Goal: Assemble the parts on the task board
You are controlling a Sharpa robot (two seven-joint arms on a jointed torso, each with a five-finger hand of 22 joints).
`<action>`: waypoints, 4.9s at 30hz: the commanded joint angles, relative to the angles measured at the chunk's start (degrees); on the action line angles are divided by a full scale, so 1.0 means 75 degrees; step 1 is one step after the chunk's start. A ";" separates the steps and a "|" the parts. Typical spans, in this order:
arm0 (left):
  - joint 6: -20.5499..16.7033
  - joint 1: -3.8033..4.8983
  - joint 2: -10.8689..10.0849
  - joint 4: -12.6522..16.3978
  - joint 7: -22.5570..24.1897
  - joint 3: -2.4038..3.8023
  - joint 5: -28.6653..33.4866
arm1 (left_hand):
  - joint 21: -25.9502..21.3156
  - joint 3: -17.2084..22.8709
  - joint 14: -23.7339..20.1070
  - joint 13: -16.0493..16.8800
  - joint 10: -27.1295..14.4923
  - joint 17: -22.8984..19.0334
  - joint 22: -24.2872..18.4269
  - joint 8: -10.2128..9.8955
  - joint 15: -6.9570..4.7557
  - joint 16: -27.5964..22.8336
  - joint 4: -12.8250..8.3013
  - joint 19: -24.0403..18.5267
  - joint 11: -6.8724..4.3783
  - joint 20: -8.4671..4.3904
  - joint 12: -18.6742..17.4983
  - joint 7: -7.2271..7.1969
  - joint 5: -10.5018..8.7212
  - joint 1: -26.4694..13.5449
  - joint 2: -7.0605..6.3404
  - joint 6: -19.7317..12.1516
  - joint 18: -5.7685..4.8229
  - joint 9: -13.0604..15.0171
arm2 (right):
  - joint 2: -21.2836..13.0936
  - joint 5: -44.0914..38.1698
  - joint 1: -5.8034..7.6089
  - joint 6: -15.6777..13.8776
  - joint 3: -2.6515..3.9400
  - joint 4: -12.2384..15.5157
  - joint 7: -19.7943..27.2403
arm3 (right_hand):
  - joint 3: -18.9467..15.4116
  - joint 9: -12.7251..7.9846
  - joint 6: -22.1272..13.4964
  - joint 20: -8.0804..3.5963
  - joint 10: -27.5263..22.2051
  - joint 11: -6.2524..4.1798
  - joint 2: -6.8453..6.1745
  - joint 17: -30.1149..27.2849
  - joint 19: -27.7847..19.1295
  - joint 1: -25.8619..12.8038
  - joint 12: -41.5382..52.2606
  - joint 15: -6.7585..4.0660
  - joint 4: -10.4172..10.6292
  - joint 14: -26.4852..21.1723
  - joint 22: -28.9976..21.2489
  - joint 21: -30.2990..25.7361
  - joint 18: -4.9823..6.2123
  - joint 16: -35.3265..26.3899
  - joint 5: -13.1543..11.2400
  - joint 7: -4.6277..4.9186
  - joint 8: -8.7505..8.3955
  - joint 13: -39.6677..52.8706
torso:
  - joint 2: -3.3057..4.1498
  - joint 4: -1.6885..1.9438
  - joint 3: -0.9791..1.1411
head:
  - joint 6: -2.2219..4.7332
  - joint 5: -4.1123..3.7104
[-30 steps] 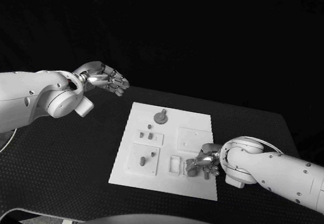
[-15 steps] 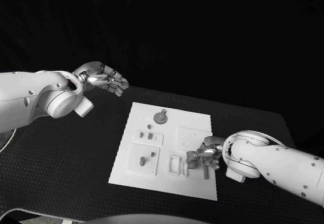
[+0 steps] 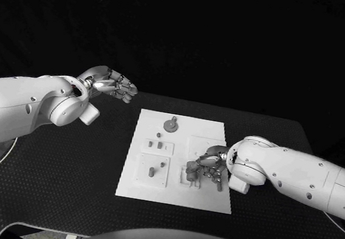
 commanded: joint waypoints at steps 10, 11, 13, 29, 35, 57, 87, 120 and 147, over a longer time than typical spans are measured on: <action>0.0100 0.0005 0.0026 0.0007 0.0037 0.0005 0.0031 | 0.0015 0.0003 0.0047 -0.0013 0.0051 0.0011 -0.0008 0.0028 -0.0019 -0.0026 0.0067 0.0004 0.0010 -0.0020 -0.0036 -0.0028 0.0029 -0.0074 -0.0024 -0.0051 0.0155 -0.0009 | 0.0290 -0.0160 -0.0004 -0.0092 -0.0064 -0.0358 -0.0030 | -0.0045 -0.0021 0.0042 0.0044 0.0011 -0.0010 -0.0048 -0.0021 -0.0006 -0.0085 0.0022 -0.0050 0.0007 -0.0015 0.0087 -0.0007 0.0402 0.0019 0.0013 0.0011 -0.0011 -0.0016 | 0.0002 0.0001 0.0009 | 0.0001 0.0030; 0.0103 0.0005 0.0028 0.0007 0.0037 0.0005 0.0031 | 0.0015 0.0004 0.0047 -0.0014 0.0051 0.0012 -0.0008 0.0028 -0.0019 -0.0026 0.0067 0.0004 0.0011 -0.0020 -0.0036 -0.0028 0.0029 -0.0074 -0.0024 -0.0051 0.0155 -0.0009 | 0.0293 -0.0164 -0.0004 -0.0060 -0.0072 -0.0361 -0.0034 | -0.0044 -0.0022 0.0041 0.0044 0.0010 -0.0010 -0.0049 -0.0021 -0.0006 -0.0085 0.0022 -0.0050 0.0006 -0.0015 0.0087 -0.0007 0.0401 0.0018 0.0014 0.0011 -0.0011 -0.0016 | 0.0003 0.0003 0.0011 | 0.0001 0.0039; 0.0105 0.0005 0.0023 0.0010 0.0035 0.0005 0.0031 | 0.0015 0.0004 0.0047 -0.0014 0.0051 0.0012 -0.0008 0.0028 -0.0019 -0.0027 0.0067 0.0004 0.0011 -0.0021 -0.0036 -0.0028 0.0029 -0.0074 -0.0024 -0.0051 0.0155 -0.0010 | 0.0307 -0.0217 -0.0006 -0.0019 -0.0088 -0.0375 -0.0042 | -0.0041 -0.0023 0.0040 0.0044 0.0007 -0.0009 -0.0051 -0.0022 -0.0007 -0.0085 0.0021 -0.0049 0.0004 -0.0017 0.0086 -0.0009 0.0401 0.0017 0.0014 0.0012 -0.0013 -0.0017 | 0.0003 0.0009 0.0014 | 0.0001 0.0043; 0.0114 0.0005 0.0022 0.0000 0.0023 0.0005 0.0031 | 0.0015 0.0006 0.0048 -0.0016 0.0052 0.0017 -0.0008 0.0030 -0.0019 -0.0031 0.0074 0.0005 0.0011 -0.0021 -0.0037 -0.0027 0.0029 -0.0074 -0.0025 -0.0053 0.0155 -0.0012 | 0.0361 -0.0266 -0.0020 0.0232 -0.0168 -0.0512 -0.0091 | -0.0026 -0.0029 0.0029 0.0046 -0.0008 -0.0004 -0.0054 -0.0028 -0.0014 -0.0098 0.0017 -0.0045 0.0008 -0.0025 0.0082 -0.0017 0.0401 0.0009 0.0015 0.0017 -0.0024 -0.0022 | 0.0006 -0.0008 0.0023 | 0.0001 0.0048; 0.0129 0.0005 0.0035 0.0001 0.0024 0.0005 0.0031 | 0.0014 0.0006 0.0048 -0.0017 0.0052 0.0019 -0.0009 0.0031 -0.0019 -0.0033 0.0077 0.0005 0.0011 -0.0021 -0.0038 -0.0027 0.0029 -0.0074 -0.0025 -0.0054 0.0154 -0.0013 | 0.0386 -0.0253 -0.0023 0.0331 -0.0174 -0.0523 -0.0088 | -0.0024 -0.0032 0.0026 0.0048 -0.0014 -0.0002 -0.0060 -0.0030 -0.0017 -0.0111 0.0015 -0.0043 0.0010 -0.0029 0.0081 -0.0020 0.0401 0.0006 0.0014 0.0019 -0.0028 -0.0023 | 0.0005 -0.0005 0.0018 | 0.0001 0.0055; 0.0126 0.0005 0.0024 0.0005 0.0010 0.0005 0.0031 | 0.0014 0.0007 0.0050 -0.0020 0.0052 0.0024 -0.0010 0.0033 -0.0019 -0.0038 0.0087 0.0005 0.0012 -0.0021 -0.0040 -0.0026 0.0029 -0.0076 -0.0023 -0.0055 0.0154 -0.0015 | 0.0418 -0.0113 -0.0055 0.0339 -0.0191 -0.0590 -0.0074 | -0.0017 -0.0054 0.0000 0.0071 -0.0065 0.0016 -0.0185 -0.0048 -0.0044 -0.0326 0.0008 -0.0026 0.0067 -0.0070 0.0066 -0.0053 0.0402 -0.0014 0.0013 0.0037 -0.0065 -0.0041 | 0.0005 -0.0009 0.0017 | 0.0001 0.0067; 0.0129 0.0005 0.0013 0.0003 0.0000 0.0005 0.0031 | 0.0013 0.0008 0.0052 -0.0026 0.0048 0.0033 -0.0011 0.0034 -0.0020 -0.0045 0.0094 0.0005 0.0014 -0.0022 -0.0044 -0.0025 0.0029 -0.0075 -0.0029 -0.0062 0.0153 -0.0020 | 0.0408 -0.0173 -0.0066 0.0157 -0.0192 -0.0566 0.0112 | 0.0361 -0.0104 -0.0248 0.0066 -0.0267 0.0107 -0.1158 -0.0082 -0.0099 -0.0507 0.0020 0.0057 0.0511 -0.0182 0.0044 -0.0127 0.0401 -0.0043 0.0006 0.0132 -0.0212 -0.0074 | 0.0003 -0.0009 0.0014 | 0.0001 0.0059; 0.0145 0.0005 0.0030 -0.0021 -0.0001 0.0004 0.0031 | 0.0015 0.0013 0.0057 -0.0029 0.0050 0.0041 -0.0011 0.0039 -0.0021 -0.0050 0.0105 0.0008 0.0014 -0.0023 -0.0045 -0.0025 0.0029 -0.0072 -0.0017 -0.0062 0.0153 -0.0022 | 0.0205 -0.2563 -0.0138 0.0350 -0.0192 0.0050 0.0255 | 0.0248 0.0097 0.0326 0.0059 0.0143 -0.0075 -0.0947 -0.0128 0.0132 0.0536 0.0272 -0.0089 0.0127 0.0047 0.0054 -0.0013 0.0402 0.0061 0.0001 -0.0064 0.0133 -0.0090 | 0.0006 -0.0007 0.0017 | 0.0001 0.0021; 0.0153 0.0005 0.0024 -0.0025 -0.0003 0.0003 0.0031 | 0.0014 0.0013 0.0059 -0.0032 0.0052 0.0049 -0.0012 0.0043 -0.0021 -0.0056 0.0114 0.0008 0.0013 -0.0023 -0.0046 -0.0025 0.0028 -0.0073 -0.0016 -0.0063 0.0152 -0.0025 | 0.0315 -0.2556 -0.0234 0.0137 -0.0190 -0.0068 0.0170 | 0.0124 0.0092 0.0376 0.0037 0.0144 -0.0113 -0.0725 -0.0124 0.0146 0.0028 0.0282 -0.0133 0.0494 0.0034 0.0041 -0.0031 0.0401 0.0109 0.0001 -0.0099 0.0121 -0.0085 | 0.0003 -0.0007 0.0013 | 0.0001 0.0039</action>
